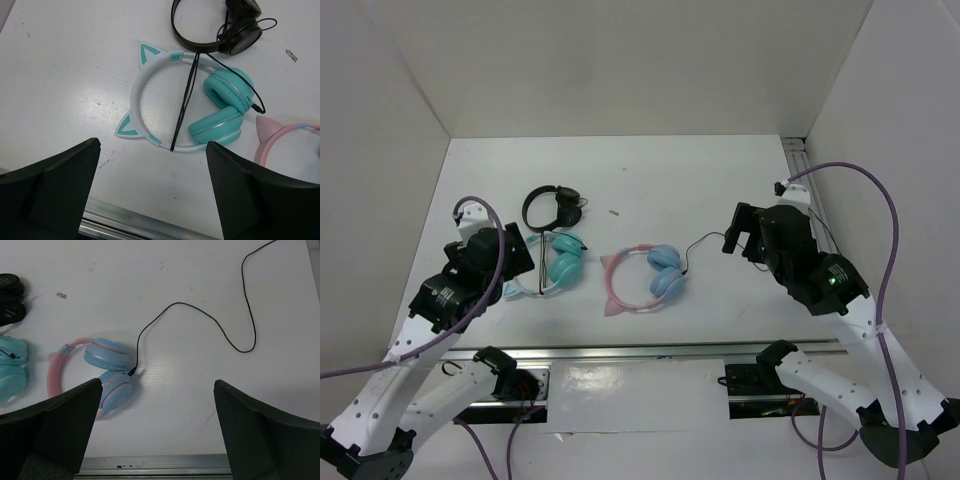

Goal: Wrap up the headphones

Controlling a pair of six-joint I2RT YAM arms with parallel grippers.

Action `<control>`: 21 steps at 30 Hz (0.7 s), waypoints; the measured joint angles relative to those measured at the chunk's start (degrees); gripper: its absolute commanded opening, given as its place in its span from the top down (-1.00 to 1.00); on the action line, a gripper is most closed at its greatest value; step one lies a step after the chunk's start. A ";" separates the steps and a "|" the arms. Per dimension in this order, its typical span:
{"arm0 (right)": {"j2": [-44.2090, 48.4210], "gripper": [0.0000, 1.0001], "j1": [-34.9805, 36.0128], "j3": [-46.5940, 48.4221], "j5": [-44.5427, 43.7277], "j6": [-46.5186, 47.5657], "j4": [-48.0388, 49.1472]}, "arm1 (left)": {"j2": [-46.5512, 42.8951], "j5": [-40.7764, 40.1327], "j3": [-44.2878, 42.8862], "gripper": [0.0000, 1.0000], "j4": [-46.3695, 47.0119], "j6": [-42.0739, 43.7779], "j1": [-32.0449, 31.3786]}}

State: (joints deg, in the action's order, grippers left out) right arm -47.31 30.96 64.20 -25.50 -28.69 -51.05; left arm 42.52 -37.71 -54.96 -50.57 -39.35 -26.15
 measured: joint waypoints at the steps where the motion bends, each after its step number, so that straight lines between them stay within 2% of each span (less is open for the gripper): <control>1: -0.13 -1.00 0.00 0.00 0.00 0.00 0.00 | -0.04 0.00 0.00 -1.00 0.00 0.00 0.00; 8: -0.50 -1.00 0.00 -0.02 0.85 0.24 0.07 | -1.14 2.56 0.33 -1.00 1.62 1.60 0.00; 12: -0.22 -1.00 0.00 -1.31 3.72 0.22 1.60 | 1.14 5.57 -0.17 -1.00 2.29 1.92 0.00; 17: -0.28 -1.00 0.00 -5.33 7.72 -0.07 4.20 | 14.36 14.14 -2.71 -1.00 5.62 0.22 -1.14; 21: -3.21 -1.00 0.02 -6.27 9.81 -0.26 7.39 | 27.85 16.52 -2.97 -1.00 10.84 -3.41 -10.21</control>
State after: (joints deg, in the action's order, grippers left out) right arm -50.52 30.98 57.93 -15.68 -28.95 -43.66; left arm 70.37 -21.19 -57.93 -39.72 -42.76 -36.36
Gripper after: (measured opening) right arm 0.999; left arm 1.000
